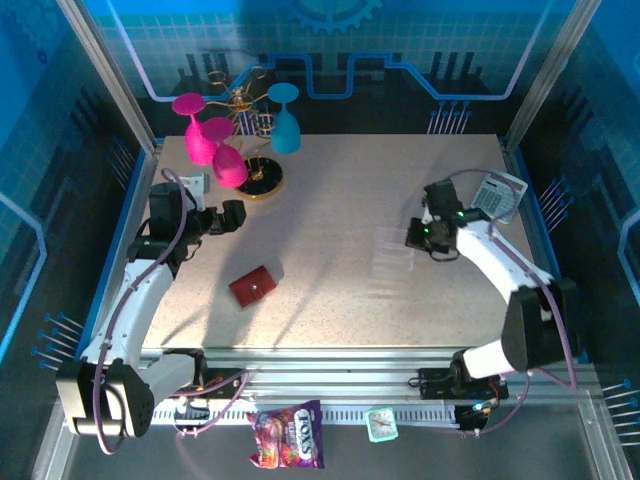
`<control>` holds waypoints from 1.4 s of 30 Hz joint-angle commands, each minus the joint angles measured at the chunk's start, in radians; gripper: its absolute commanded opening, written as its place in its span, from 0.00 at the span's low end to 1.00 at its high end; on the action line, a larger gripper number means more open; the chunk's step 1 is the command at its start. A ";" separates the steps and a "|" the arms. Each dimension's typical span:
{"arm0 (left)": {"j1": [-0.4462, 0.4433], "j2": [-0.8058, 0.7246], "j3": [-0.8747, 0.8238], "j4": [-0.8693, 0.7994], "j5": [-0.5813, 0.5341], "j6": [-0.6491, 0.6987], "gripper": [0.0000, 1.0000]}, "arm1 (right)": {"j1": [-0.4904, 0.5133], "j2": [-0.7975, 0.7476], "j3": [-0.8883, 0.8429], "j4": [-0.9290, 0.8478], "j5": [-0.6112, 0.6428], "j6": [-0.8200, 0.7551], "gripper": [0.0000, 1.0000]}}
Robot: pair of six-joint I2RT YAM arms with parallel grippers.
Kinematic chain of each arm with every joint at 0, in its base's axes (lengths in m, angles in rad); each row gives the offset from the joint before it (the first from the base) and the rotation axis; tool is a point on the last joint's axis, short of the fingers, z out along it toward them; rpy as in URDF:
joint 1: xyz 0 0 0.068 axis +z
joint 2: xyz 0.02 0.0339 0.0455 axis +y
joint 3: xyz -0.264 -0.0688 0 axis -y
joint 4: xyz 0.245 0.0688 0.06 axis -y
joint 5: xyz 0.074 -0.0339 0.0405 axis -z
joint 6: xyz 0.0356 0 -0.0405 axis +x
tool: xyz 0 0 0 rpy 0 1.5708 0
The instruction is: Take the credit cards out of the card holder
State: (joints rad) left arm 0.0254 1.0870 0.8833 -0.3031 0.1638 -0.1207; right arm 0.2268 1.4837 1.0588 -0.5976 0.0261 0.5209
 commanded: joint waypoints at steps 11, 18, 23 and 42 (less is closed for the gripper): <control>0.007 -0.021 0.013 -0.023 0.034 0.025 0.99 | 0.191 0.539 0.588 -0.001 0.012 0.033 0.00; 0.007 -0.031 0.009 -0.017 0.034 0.024 0.99 | 0.195 0.593 0.605 -0.007 0.058 0.050 0.00; 0.007 -0.030 0.008 -0.019 0.037 0.023 0.99 | 0.195 0.591 0.593 -0.008 0.075 0.059 0.00; -0.028 0.092 0.055 -0.171 0.057 -0.051 0.99 | 0.195 0.509 0.564 0.000 0.057 0.061 0.20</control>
State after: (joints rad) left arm 0.0109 1.1339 0.9005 -0.3702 0.1822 -0.1333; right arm 0.4179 2.0548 1.6333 -0.5907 0.0898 0.5766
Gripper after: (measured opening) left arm 0.994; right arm 0.193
